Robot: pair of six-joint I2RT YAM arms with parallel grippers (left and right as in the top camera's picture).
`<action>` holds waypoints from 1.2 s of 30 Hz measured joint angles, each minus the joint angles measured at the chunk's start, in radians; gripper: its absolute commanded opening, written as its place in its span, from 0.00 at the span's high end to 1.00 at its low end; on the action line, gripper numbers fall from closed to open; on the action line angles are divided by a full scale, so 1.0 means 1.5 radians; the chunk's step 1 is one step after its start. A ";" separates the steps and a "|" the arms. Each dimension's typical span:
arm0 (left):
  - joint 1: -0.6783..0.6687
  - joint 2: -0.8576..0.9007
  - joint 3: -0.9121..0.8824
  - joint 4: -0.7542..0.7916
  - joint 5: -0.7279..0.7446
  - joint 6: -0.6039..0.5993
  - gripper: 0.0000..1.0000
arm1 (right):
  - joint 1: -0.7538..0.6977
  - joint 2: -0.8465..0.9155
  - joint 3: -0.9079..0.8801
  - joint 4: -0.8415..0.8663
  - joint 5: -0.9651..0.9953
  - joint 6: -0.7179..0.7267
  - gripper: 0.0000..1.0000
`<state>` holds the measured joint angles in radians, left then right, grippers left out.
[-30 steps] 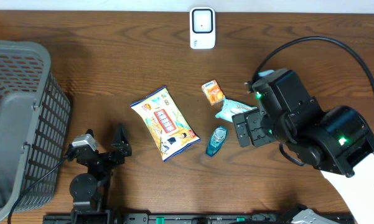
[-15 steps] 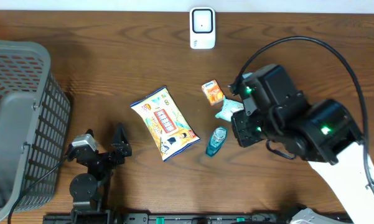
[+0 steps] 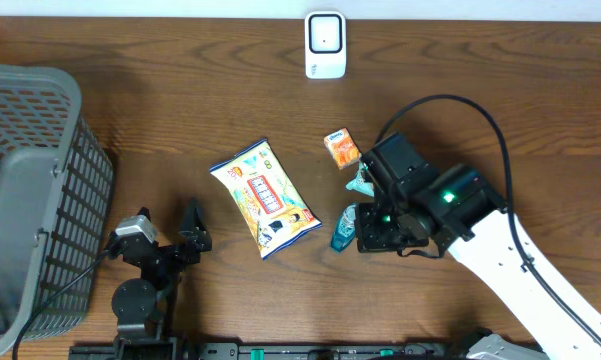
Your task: Scan the item barcode
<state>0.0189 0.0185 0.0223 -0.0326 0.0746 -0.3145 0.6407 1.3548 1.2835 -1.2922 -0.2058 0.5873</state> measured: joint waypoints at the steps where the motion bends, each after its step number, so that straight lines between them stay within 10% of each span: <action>1: 0.000 0.000 0.000 0.000 0.000 0.000 0.03 | 0.000 0.000 -0.011 0.002 0.000 0.009 0.98; 21: 0.000 0.000 0.000 0.000 0.000 0.000 0.03 | 0.061 0.001 -0.269 0.360 0.081 0.094 0.98; 36: 0.000 0.000 0.000 0.000 0.000 0.000 0.03 | 0.104 0.006 -0.272 0.369 0.093 0.099 0.99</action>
<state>0.0189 0.0181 0.0223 -0.0326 0.0742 -0.3145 0.7959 1.3632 0.8753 -0.7391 -0.0666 0.7357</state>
